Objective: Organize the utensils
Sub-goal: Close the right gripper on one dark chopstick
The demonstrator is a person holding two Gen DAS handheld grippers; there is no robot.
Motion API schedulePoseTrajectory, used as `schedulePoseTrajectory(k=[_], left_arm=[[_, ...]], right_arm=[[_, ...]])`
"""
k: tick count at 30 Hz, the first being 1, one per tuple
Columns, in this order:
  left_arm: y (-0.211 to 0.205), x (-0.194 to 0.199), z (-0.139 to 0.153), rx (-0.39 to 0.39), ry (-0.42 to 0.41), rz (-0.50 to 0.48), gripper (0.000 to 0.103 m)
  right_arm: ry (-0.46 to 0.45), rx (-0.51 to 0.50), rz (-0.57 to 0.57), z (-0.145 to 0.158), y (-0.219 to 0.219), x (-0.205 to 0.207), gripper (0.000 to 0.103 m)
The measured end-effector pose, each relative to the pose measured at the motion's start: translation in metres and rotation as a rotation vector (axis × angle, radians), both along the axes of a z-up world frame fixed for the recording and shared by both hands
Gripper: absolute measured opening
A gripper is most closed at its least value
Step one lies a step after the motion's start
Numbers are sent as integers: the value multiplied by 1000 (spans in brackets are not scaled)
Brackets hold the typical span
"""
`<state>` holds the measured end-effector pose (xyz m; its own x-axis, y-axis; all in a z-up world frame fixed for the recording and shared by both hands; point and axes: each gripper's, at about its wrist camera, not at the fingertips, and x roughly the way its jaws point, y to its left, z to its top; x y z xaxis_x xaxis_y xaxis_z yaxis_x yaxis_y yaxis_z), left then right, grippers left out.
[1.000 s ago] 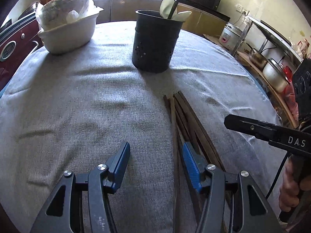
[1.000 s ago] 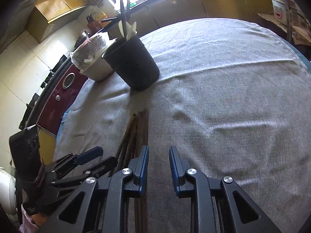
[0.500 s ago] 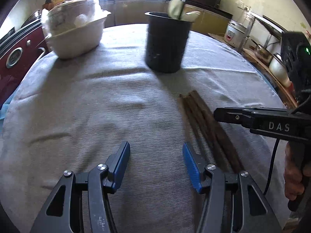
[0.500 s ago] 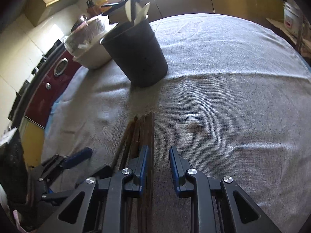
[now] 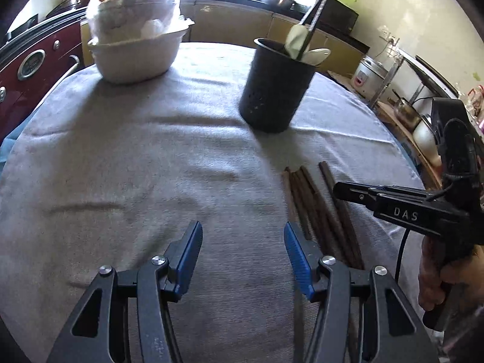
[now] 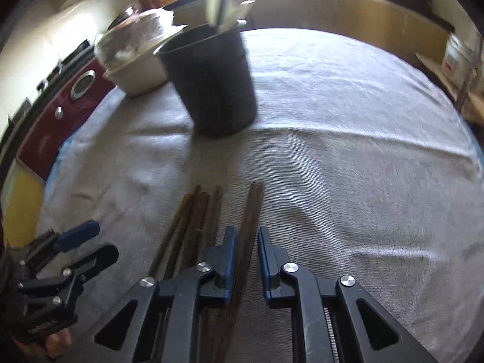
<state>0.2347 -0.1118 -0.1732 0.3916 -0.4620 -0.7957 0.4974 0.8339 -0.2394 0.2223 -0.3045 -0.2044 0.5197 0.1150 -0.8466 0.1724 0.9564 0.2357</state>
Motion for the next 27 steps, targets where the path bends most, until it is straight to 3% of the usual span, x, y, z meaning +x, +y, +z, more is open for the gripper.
schedulePoseTrajectory(k=[8,12,18,22,25,27], left_arm=[[-30,7,-9,30,18,-52,57],[-35,14,-14,60,23,-30,57],[-41,17,-17,113,-16,-30,57],[-37,19,-16,112,-8,-24,57],[-32,21,-15,124,-8,-6,57],[-30,20,-13,83,15,-9,57]], right_arm=[[-1,56,-15,7,-16,1,15],[45,-20,7,1,-5,9,15],[39,-10,6,2,-2,13,12],[47,-24,49,3,5,16,12],[32,-17,2,7,-10,10,12],[40,-17,-16,8,-16,9,12]])
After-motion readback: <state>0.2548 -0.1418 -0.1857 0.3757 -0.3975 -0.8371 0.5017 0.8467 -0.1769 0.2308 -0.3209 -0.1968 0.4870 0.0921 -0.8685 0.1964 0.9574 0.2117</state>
